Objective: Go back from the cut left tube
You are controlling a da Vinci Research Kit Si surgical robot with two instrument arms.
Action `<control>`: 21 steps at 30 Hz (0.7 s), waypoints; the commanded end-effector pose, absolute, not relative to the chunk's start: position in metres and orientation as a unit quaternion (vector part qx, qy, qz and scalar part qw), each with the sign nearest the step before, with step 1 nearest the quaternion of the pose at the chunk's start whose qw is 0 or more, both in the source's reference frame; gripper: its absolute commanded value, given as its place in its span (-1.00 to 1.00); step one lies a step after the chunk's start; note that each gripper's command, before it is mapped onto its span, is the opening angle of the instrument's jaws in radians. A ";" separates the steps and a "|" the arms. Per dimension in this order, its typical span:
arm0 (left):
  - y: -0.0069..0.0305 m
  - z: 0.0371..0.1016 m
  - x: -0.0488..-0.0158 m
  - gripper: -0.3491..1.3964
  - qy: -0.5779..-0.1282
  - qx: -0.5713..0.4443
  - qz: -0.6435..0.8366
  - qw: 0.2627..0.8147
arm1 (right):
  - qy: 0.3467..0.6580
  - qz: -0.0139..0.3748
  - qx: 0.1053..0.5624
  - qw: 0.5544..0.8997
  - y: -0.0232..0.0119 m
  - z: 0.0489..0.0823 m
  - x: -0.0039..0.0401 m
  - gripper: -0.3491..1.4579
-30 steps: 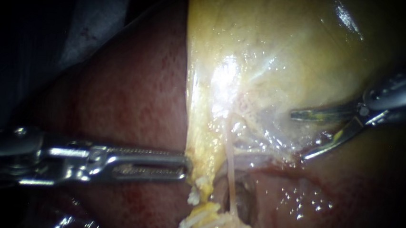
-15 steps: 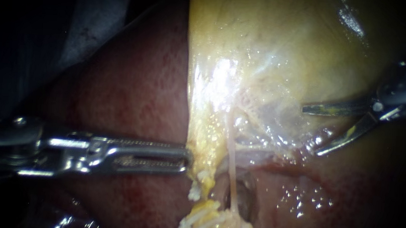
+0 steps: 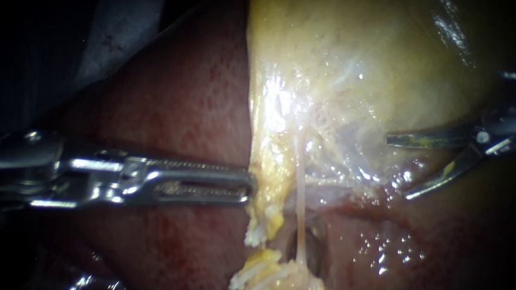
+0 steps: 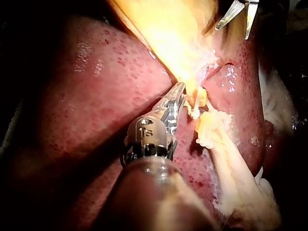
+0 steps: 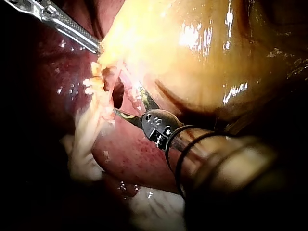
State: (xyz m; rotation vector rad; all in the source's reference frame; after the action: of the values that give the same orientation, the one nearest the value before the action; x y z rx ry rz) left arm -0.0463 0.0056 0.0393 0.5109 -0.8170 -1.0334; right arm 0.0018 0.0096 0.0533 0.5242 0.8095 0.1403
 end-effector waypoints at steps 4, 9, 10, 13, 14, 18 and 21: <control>0.0067 0.0390 -0.0463 -1.00 -0.393 0.224 -0.470 0.758 | 0.389 0.067 0.252 0.884 0.0095 0.0533 0.0018 0.23; 0.0071 0.0390 -0.0467 -1.00 -0.406 0.218 -0.471 0.752 | 0.389 0.067 0.252 0.884 0.0095 0.0533 0.0017 0.23; 0.0071 0.0390 -0.0468 -1.00 -0.408 0.216 -0.470 0.752 | 0.389 0.067 0.252 0.884 0.0095 0.0533 0.0017 0.23; 0.0072 0.0390 -0.0472 -1.00 -0.412 0.212 -0.471 0.751 | 0.389 0.067 0.252 0.884 0.0095 0.0533 0.0017 0.23; 0.0072 0.0390 -0.0473 -1.00 -0.413 0.213 -0.471 0.750 | 0.389 0.067 0.252 0.884 0.0095 0.0533 0.0017 0.23; 0.0070 0.0388 -0.0476 -1.00 -0.417 0.214 -0.471 0.747 | 0.389 0.067 0.252 0.884 0.0095 0.0533 0.0016 0.23; 0.0069 0.0386 -0.0478 -1.00 -0.418 0.216 -0.471 0.746 | 0.389 0.067 0.252 0.884 0.0095 0.0533 0.0016 0.23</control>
State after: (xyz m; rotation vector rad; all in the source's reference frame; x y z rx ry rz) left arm -0.0479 0.0068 0.0386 0.4728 -0.9155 -1.0303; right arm 0.0016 0.0095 0.0533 0.5240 0.8095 0.1395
